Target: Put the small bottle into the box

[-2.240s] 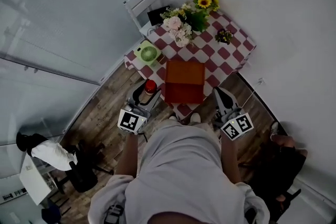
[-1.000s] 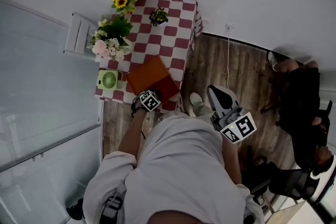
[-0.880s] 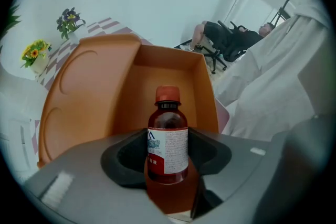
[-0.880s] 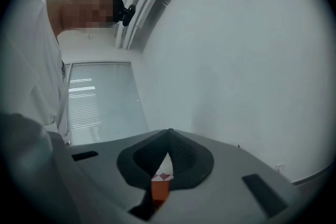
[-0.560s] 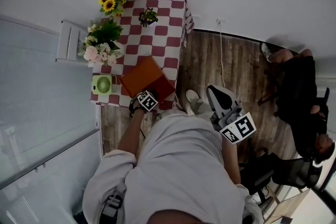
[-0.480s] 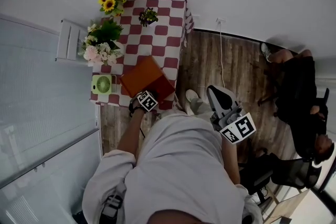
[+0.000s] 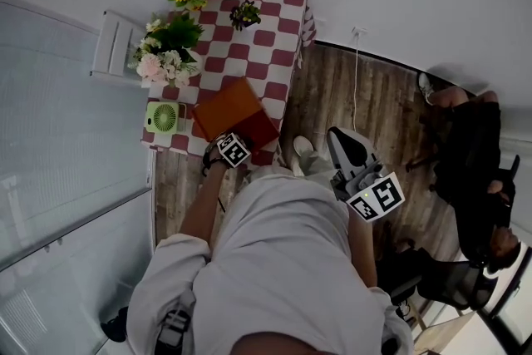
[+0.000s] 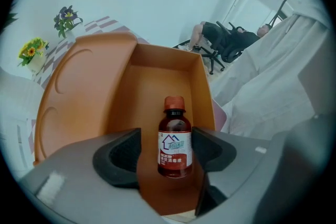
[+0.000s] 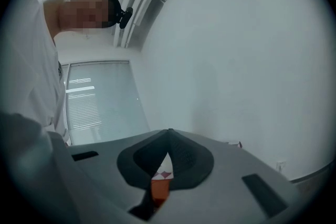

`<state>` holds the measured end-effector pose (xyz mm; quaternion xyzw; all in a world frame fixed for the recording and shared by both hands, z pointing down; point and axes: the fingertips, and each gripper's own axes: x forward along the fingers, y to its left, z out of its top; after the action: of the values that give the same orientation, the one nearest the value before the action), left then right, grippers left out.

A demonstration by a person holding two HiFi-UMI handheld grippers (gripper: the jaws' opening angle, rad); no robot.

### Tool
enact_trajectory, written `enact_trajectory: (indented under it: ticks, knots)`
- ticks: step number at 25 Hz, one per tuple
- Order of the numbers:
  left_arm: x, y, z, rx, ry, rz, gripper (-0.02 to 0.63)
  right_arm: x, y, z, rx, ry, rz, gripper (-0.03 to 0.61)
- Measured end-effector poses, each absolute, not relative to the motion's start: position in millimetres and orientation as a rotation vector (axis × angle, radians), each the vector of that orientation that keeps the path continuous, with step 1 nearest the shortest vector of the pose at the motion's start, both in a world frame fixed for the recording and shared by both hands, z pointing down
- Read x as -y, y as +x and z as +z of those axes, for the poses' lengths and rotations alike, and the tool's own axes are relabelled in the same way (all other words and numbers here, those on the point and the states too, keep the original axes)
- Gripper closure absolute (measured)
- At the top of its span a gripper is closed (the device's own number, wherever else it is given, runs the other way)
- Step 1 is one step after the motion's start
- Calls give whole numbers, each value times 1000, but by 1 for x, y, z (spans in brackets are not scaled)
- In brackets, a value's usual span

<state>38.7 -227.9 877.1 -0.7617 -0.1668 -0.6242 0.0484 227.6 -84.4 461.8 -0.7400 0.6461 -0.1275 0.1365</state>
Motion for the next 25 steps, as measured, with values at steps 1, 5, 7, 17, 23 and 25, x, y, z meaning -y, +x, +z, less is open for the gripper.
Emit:
enact_trajectory:
  ticks: [1,5,7,17,23,25]
  knots:
    - [228,40,874,501,-2339,-1897,313,86,227,462,-1878,-2134,-370,577]
    - [228,46,853,443,-2461,-1847,367,91,225,461,-1906,-2098,-375,577]
    - [228,50,837,408,-2532,-1806,413,93,225,461,-1925,-2076,-378,577]
    - [227,61,714,43,-2846,-1362,612,123,203,452,-2092,-1887,-386,577]
    - [231,54,620,-244,-3112,-1003,615,150,179,448,-2253,-1740,-392,577]
    - [234,50,589,-372,-3153,-853,615,162,171,444,-2334,-1678,-384,577]
